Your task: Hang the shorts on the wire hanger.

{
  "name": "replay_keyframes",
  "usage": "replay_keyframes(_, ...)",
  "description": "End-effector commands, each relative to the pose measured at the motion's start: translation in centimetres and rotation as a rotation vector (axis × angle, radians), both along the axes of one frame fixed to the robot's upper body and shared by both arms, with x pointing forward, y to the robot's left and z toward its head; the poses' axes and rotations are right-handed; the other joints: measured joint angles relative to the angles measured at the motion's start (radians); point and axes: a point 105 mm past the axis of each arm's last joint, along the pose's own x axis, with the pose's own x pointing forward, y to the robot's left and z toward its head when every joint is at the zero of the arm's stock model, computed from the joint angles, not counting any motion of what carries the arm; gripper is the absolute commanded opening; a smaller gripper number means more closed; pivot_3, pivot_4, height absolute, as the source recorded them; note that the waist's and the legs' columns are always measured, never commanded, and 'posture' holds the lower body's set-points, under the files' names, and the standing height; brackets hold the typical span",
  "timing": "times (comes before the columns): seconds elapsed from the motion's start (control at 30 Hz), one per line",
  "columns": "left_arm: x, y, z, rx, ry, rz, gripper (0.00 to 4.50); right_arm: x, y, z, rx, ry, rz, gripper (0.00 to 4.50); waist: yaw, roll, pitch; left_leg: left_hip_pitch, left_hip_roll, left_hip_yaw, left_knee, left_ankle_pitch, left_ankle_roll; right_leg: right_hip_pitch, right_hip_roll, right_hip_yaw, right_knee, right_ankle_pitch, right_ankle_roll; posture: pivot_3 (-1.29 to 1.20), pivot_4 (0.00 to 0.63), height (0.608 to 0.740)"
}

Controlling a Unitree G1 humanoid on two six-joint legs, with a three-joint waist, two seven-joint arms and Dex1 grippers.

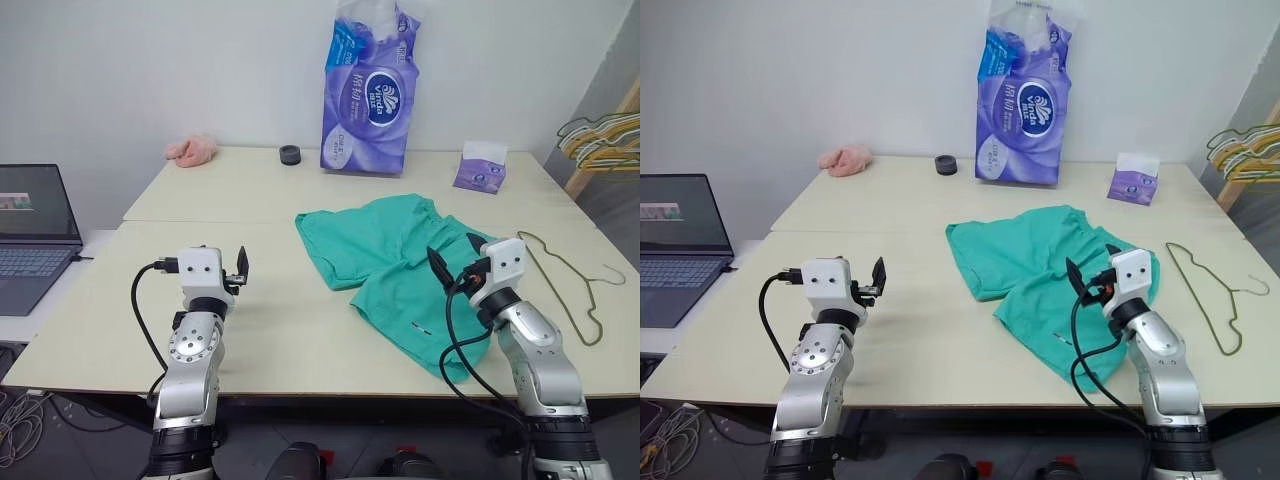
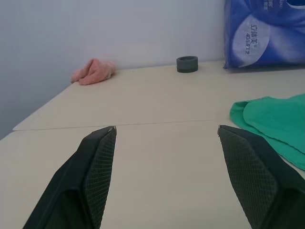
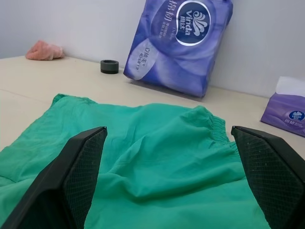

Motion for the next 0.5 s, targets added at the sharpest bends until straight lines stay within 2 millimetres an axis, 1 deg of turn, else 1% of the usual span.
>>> replay_keyframes(0.03,-0.05,-0.4,1.75,0.014,-0.069,-0.015,3.61,0.07,0.06,1.52,-0.008,-0.055,0.007,4.46,0.0,0.0,0.0,0.0,0.0,0.0,0.0,0.0,0.0,0.0,0.0,0.0,0.0,0.0,0.0,0.21,0.0,0.74)
replay_keyframes(0.5,-0.07,-0.25,1.78,0.021,-0.069,-0.003,3.61,0.02,0.26,1.4,-0.018,-0.055,0.021,4.46,0.0,0.0,-0.001,0.0,0.0,0.0,0.0,0.0,0.0,0.0,0.0,0.0,0.0,0.0,0.0,0.21,0.003,0.74)
